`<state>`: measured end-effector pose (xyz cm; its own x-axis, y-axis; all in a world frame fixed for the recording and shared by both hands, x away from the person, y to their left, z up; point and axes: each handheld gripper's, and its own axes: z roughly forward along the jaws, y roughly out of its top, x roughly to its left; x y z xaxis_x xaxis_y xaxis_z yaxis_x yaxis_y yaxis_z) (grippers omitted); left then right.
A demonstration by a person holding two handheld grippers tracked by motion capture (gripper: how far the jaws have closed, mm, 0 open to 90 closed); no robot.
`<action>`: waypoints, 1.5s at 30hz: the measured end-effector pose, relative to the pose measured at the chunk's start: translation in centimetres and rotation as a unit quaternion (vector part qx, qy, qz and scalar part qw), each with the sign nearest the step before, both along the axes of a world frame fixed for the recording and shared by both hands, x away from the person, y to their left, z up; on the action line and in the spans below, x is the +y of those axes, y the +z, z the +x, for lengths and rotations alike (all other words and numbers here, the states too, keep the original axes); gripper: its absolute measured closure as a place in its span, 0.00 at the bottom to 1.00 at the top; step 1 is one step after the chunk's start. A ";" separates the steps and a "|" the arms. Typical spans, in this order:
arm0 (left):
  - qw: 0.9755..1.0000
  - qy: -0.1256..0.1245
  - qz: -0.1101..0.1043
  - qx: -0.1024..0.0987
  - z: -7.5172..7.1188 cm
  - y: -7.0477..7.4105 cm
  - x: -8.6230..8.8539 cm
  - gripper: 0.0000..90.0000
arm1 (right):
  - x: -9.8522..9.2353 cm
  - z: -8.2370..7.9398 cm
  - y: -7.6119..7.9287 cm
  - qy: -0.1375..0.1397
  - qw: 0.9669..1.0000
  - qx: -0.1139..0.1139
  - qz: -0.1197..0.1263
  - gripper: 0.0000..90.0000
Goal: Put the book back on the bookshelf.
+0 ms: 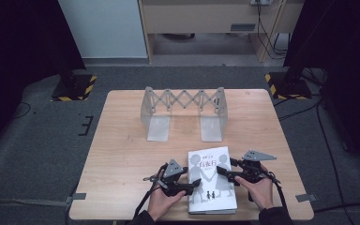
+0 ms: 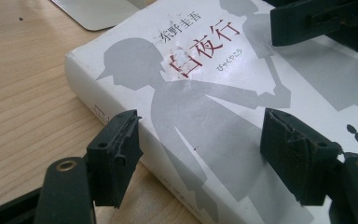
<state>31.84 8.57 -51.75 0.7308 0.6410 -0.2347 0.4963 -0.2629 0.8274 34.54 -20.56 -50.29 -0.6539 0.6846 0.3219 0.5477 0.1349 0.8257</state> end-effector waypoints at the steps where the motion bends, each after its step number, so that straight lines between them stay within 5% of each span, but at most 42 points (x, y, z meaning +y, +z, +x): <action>1: 1.000 0.000 -0.001 0.001 0.0 0.0 0.0 0.31 | 0.1 0.0 0.1 0.002 1.000 -0.003 0.005 0.37; 17: 1.000 0.006 0.006 0.003 0.1 0.1 0.9 0.31 | 0.0 0.0 1.5 0.018 1.000 -0.013 0.021 0.38; 23: 1.000 0.006 0.006 0.002 0.1 0.1 0.9 0.31 | 0.1 -0.1 1.4 0.015 1.000 -0.010 0.004 0.39; 35: 1.000 0.007 0.008 0.003 0.1 0.2 1.2 0.29 | 0.3 0.0 2.3 0.015 0.999 -0.033 0.016 0.36; 45: 1.000 0.007 0.007 0.004 0.2 0.0 1.2 0.29 | 0.9 0.0 1.4 0.032 0.999 -0.004 0.004 0.44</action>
<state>32.01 9.82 -51.77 0.7195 0.6548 -0.2314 0.5069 -0.2673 0.8195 34.50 -19.68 -48.90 -0.6985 0.6391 0.3219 0.5317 0.1625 0.8312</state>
